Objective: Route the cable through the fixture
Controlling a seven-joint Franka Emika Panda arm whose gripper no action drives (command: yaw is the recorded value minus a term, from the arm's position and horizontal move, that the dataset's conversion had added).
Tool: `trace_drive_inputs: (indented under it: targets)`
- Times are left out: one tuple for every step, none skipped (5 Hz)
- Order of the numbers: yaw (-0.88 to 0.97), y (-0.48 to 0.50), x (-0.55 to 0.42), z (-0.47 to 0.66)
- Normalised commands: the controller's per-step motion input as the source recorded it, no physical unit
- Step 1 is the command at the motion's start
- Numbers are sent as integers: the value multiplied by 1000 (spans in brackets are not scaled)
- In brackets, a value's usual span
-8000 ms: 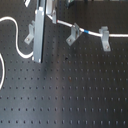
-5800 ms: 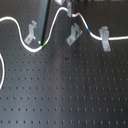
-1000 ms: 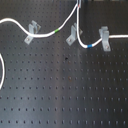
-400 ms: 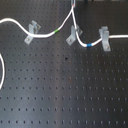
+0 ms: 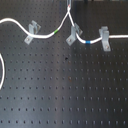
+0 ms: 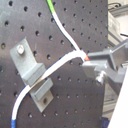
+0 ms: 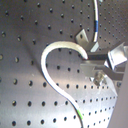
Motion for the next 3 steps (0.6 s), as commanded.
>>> trace_drive_inputs:
  targets:
    - [80,227,-8,181]
    - [34,154,-51,216]
    - [31,0,0,0]
